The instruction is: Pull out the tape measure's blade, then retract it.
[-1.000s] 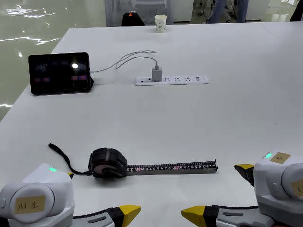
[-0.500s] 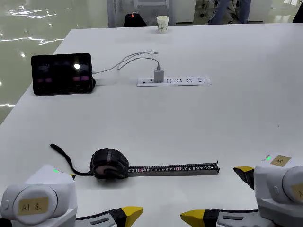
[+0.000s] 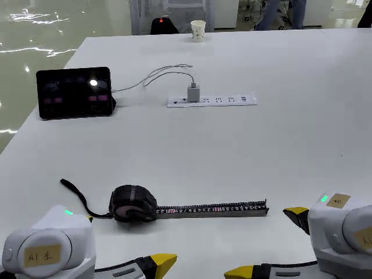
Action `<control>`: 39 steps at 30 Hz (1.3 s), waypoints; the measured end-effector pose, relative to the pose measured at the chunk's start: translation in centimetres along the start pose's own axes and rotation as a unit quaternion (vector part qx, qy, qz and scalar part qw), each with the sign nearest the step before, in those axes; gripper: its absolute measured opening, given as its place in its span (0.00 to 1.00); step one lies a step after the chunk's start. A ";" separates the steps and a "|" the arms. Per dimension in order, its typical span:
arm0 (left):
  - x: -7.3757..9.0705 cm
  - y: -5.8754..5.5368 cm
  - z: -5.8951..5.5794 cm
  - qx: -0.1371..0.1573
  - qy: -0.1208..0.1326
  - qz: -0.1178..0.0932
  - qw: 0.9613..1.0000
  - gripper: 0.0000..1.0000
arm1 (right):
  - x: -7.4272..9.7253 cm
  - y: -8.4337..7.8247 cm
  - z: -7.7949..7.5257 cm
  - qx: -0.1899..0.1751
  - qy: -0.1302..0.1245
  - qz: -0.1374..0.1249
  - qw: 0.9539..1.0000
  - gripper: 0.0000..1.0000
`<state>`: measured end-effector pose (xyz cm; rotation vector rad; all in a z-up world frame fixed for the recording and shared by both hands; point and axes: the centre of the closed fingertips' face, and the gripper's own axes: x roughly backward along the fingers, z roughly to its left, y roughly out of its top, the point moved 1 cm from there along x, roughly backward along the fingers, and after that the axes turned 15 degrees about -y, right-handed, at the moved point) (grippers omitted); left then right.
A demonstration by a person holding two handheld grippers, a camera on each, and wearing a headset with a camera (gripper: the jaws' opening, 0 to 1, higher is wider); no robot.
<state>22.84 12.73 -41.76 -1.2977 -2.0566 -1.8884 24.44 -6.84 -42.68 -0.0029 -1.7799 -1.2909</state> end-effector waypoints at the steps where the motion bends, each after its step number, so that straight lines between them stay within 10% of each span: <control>1: 0.0 0.0 0.0 0.000 0.001 -0.001 1.000 0.99 | 0.0 0.0 -0.1 0.001 -0.001 0.000 1.000 0.97; 39: -2.5 1.1 2.5 0.015 0.027 -0.011 0.999 0.99 | -2.5 -0.6 -3.9 0.114 0.045 0.009 0.992 0.80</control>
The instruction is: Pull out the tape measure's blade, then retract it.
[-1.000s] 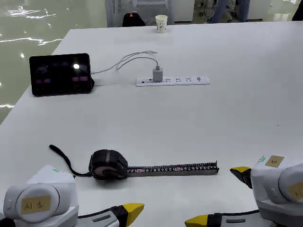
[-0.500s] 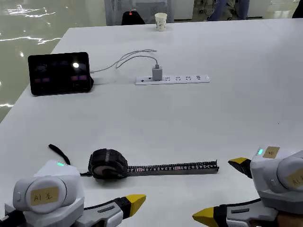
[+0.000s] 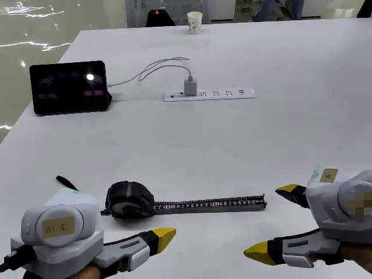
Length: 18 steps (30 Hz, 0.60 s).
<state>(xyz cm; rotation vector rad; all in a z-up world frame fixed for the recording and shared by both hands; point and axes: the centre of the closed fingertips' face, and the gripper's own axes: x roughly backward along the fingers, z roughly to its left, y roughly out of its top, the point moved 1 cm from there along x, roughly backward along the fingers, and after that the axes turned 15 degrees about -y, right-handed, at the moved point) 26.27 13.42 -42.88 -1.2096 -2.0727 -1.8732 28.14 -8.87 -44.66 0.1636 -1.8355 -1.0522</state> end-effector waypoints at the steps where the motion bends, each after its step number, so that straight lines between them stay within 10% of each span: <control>1: 0.0 0.0 0.1 0.000 0.001 0.000 1.000 0.99 | 0.0 0.0 -0.1 0.003 0.001 -0.001 1.000 0.79; 18: -0.9 0.1 2.0 -0.002 0.024 -0.004 1.000 0.99 | -1.8 -1.0 -2.1 0.071 0.027 0.021 0.997 0.66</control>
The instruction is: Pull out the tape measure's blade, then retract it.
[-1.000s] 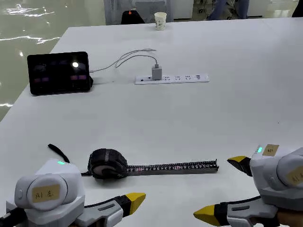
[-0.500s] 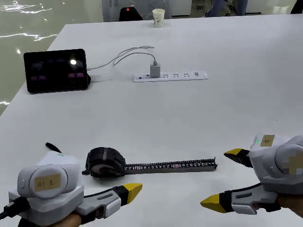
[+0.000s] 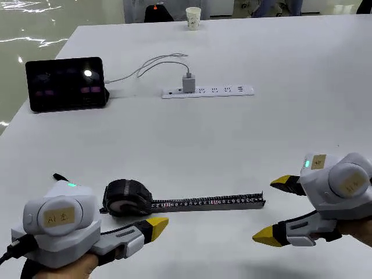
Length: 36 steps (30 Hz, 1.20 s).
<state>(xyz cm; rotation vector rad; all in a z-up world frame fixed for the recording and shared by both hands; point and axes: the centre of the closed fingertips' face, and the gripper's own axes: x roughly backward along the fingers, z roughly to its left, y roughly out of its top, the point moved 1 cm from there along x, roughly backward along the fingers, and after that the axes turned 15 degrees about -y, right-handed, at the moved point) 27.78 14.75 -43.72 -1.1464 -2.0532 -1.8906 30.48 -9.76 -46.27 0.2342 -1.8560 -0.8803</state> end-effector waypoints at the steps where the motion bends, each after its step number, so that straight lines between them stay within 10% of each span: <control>1: -0.1 0.0 0.1 0.000 0.000 0.000 1.000 0.99 | -0.1 -0.1 -0.1 0.002 -0.001 0.002 1.000 0.66; 36: -2.3 -0.7 2.3 0.031 0.016 0.012 0.999 0.92 | -3.8 -2.3 -2.9 0.111 0.060 0.039 0.991 0.29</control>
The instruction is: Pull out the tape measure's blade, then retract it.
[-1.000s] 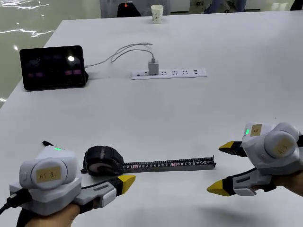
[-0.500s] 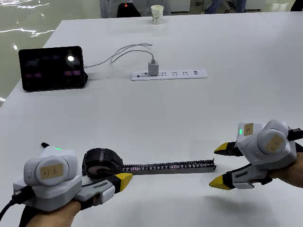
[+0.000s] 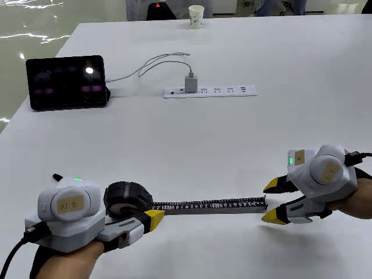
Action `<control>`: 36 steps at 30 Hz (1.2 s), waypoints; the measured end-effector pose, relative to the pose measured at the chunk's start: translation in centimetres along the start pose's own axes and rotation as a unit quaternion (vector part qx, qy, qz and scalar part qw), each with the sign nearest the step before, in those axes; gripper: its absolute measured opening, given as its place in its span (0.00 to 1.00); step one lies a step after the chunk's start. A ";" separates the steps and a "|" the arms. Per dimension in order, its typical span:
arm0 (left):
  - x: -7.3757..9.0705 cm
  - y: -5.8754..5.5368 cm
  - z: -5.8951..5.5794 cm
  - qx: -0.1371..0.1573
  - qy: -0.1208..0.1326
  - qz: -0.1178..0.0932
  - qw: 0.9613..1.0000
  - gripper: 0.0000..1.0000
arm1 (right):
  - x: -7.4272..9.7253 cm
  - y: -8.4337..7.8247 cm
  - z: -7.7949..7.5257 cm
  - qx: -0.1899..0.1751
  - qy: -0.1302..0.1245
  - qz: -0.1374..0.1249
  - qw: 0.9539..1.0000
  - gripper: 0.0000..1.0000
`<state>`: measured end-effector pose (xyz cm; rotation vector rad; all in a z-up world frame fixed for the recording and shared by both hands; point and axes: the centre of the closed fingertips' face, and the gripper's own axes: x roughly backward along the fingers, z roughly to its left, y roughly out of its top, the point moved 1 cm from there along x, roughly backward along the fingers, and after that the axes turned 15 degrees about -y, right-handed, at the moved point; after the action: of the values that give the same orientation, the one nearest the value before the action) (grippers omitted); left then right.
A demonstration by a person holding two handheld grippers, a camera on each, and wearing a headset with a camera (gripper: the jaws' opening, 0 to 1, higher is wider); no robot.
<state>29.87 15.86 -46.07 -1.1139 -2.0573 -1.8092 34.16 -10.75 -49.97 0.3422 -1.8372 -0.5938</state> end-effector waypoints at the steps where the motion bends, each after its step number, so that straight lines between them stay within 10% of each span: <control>1: -0.1 0.0 0.1 0.001 0.001 0.000 1.000 0.92 | -0.1 -0.1 0.0 0.006 0.002 0.000 1.000 0.28; 36: -2.9 -0.5 1.1 0.045 0.013 0.017 0.999 0.70 | -1.6 -0.3 -0.4 0.024 0.057 0.003 0.998 0.12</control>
<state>31.97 15.66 -48.45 -1.0886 -2.0702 -1.6900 35.03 -10.32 -51.30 0.3946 -1.7453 -0.5154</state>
